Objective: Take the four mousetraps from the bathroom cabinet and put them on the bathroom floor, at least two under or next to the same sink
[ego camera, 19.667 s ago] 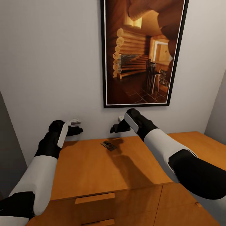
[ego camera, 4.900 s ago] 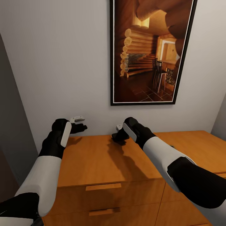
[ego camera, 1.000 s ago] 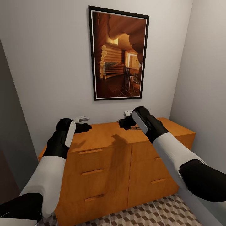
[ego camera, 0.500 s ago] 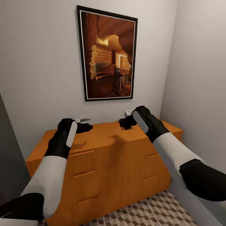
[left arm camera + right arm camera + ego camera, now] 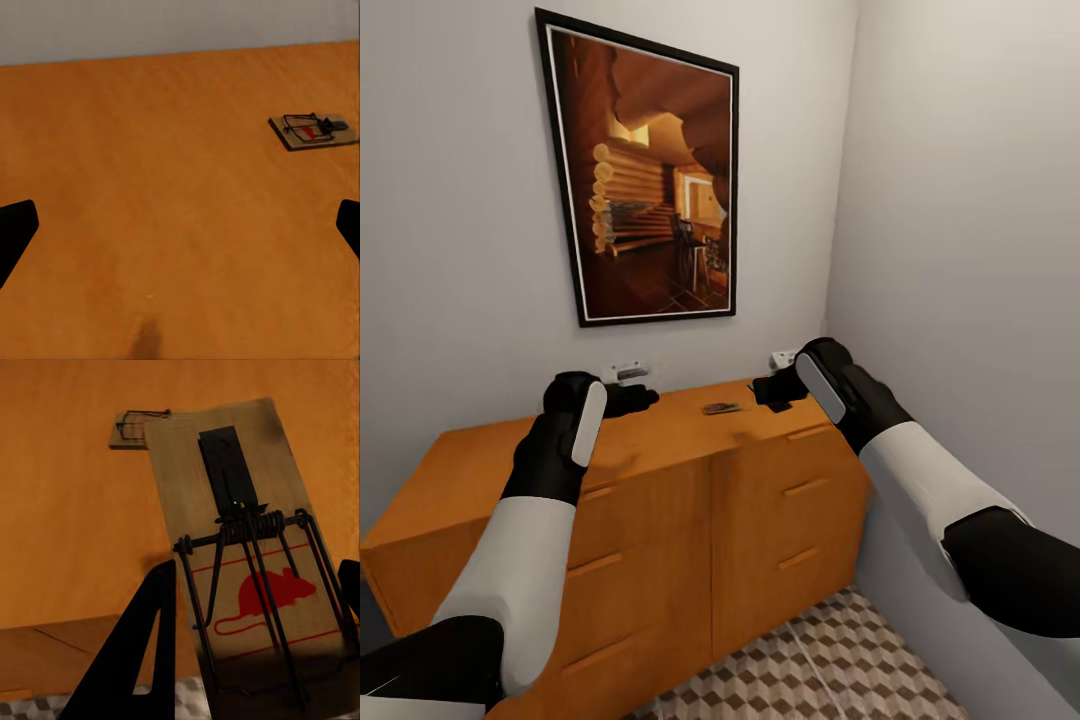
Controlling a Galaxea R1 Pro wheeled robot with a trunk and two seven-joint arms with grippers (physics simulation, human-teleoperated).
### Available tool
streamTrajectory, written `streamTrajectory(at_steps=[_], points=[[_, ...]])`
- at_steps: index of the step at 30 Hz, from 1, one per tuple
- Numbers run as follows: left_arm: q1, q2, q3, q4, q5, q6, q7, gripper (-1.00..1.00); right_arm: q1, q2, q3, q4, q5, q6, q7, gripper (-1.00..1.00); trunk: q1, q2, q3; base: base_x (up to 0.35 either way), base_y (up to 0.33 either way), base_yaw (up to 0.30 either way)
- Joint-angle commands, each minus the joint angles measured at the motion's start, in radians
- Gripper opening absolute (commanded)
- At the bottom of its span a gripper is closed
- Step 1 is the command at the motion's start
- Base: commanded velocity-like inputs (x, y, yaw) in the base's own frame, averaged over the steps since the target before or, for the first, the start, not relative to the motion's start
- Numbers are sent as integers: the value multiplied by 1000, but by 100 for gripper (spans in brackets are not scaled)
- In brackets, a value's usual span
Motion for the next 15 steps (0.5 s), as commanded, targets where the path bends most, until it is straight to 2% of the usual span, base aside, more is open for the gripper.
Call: streamTrajectory(at_steps=[1,15], points=[[-1,-1,2,-2,11,4,9,100,-1,-1,2,0,-6,2,-4,-100,0,-1,-1,0,0,-288],[0,0,-1,-6,11,7,9,100,-1,-3,4,0,-3,2,-4,-100,0,-1,-1,0,0,-289]])
